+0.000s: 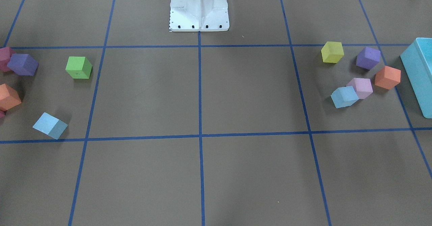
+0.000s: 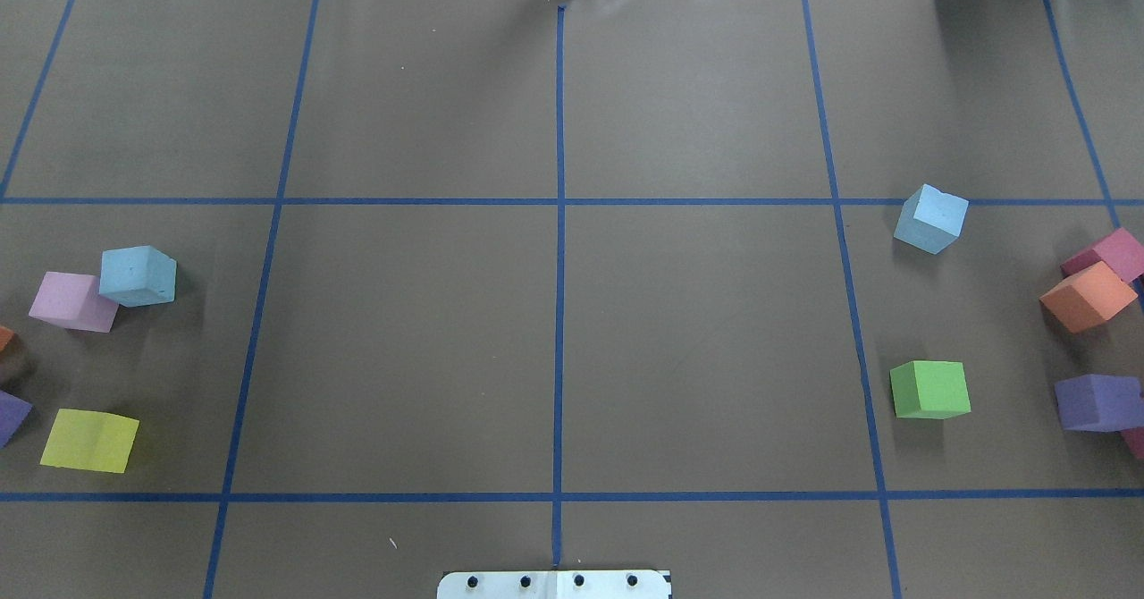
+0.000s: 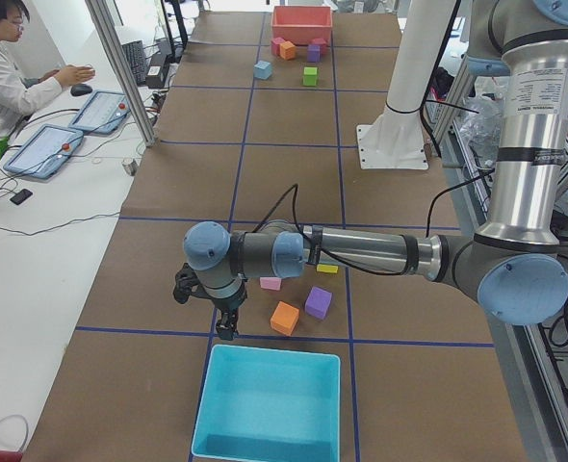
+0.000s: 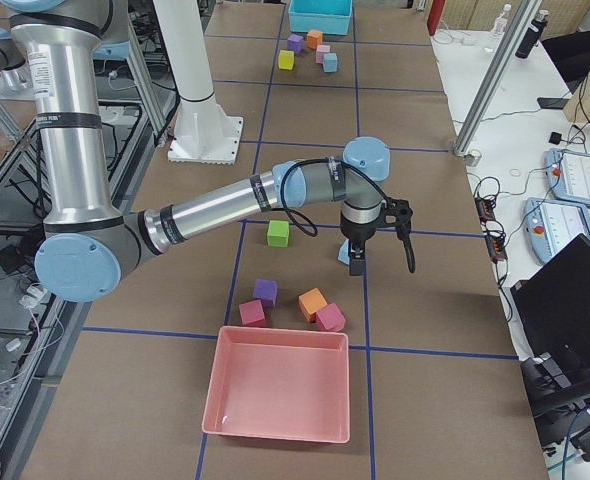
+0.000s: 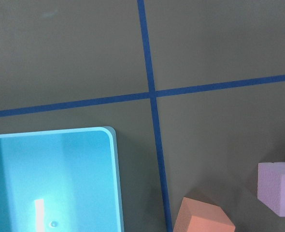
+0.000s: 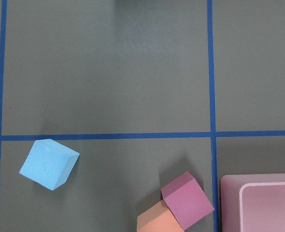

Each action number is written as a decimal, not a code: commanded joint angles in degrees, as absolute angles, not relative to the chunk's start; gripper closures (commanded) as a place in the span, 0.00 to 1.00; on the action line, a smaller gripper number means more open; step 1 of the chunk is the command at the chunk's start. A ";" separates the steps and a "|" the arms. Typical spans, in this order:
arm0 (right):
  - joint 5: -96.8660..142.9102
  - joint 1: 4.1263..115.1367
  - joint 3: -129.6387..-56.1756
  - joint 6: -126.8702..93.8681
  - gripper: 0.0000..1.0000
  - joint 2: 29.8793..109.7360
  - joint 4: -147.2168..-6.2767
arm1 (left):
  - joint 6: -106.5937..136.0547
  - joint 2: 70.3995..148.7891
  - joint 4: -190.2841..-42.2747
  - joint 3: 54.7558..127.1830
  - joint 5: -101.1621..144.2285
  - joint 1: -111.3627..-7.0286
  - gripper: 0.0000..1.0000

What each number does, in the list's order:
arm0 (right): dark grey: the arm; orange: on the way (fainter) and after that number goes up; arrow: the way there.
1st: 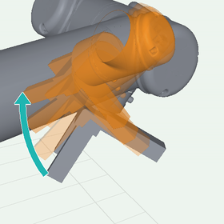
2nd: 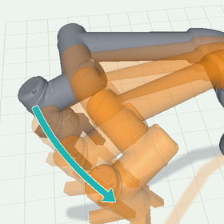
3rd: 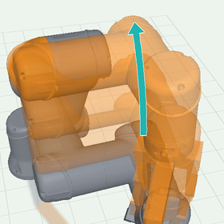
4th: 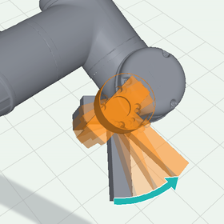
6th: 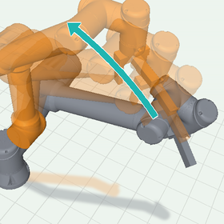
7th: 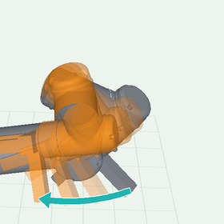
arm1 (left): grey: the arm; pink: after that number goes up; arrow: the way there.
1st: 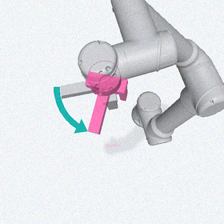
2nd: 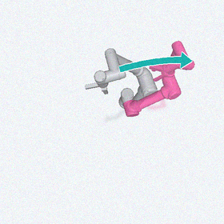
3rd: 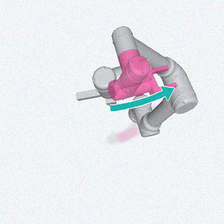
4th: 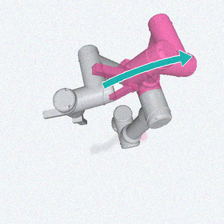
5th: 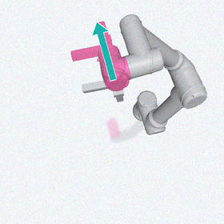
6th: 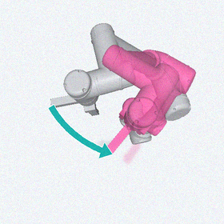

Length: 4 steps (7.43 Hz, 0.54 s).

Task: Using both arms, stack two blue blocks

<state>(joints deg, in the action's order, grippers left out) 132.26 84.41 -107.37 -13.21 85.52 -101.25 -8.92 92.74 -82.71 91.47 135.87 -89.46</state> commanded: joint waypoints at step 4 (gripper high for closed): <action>135.06 81.41 -109.16 -13.10 0.00 81.50 -100.37 | -7.74 93.51 -82.62 93.94 137.02 -89.21 0.01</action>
<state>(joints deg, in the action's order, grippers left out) 133.12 83.52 -109.05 -13.07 84.17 -100.83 -8.22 92.98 -82.68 92.37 136.90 -89.38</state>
